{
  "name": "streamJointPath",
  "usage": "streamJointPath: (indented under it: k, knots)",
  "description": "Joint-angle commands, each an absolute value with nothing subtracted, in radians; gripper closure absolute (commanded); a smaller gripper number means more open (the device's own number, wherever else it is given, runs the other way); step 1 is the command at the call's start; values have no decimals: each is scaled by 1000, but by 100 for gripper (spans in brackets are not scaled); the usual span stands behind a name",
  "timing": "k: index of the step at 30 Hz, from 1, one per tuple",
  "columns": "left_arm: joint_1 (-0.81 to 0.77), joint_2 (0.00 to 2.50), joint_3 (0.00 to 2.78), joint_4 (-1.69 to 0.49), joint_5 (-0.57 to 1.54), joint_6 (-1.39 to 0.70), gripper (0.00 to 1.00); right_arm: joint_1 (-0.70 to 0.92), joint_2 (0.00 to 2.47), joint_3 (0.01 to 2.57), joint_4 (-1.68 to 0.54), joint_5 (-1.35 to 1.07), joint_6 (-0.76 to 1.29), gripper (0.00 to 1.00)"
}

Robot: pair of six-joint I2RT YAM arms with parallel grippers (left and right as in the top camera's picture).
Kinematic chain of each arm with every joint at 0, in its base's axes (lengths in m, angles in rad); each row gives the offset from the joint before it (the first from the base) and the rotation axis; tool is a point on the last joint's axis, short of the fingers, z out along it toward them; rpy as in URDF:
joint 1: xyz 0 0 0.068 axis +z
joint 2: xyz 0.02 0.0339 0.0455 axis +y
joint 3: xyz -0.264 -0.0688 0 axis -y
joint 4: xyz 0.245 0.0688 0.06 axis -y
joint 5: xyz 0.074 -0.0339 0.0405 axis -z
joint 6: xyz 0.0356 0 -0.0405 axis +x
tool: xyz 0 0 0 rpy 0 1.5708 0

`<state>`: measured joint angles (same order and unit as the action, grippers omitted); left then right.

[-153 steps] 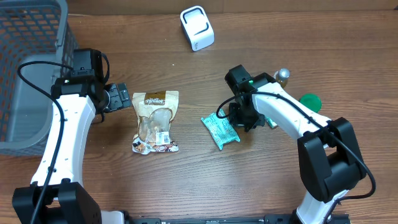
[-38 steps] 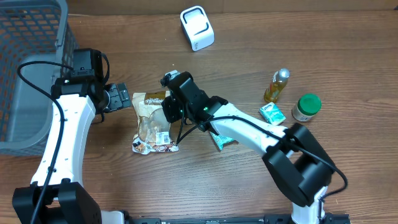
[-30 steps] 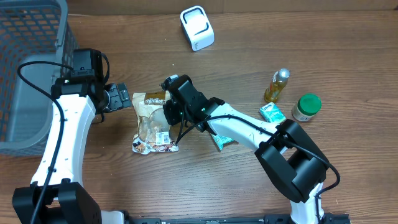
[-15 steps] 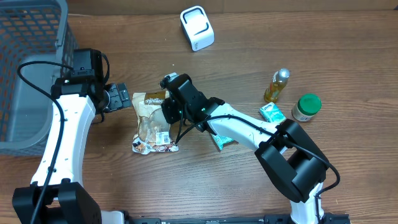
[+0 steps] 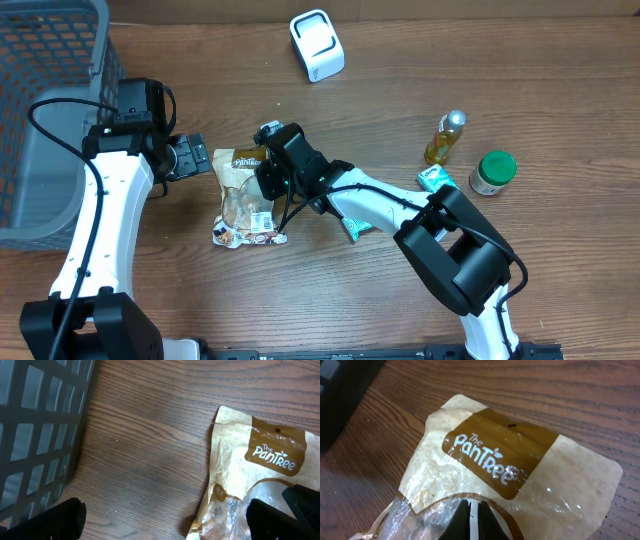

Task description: Scan the item barcode

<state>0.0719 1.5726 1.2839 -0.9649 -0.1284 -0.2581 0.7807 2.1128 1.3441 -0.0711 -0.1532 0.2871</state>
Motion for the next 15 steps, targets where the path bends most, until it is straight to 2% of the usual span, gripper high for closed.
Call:
streamJointPath:
  k: [1, 15]
  knots:
    - [65, 1566, 1298, -964, -138, -247, 0, 785, 2122, 1342, -36, -158, 282, 96]
    - [65, 1566, 1298, -964, -138, -247, 1, 765, 2155, 1342, -47, -154, 287, 96]
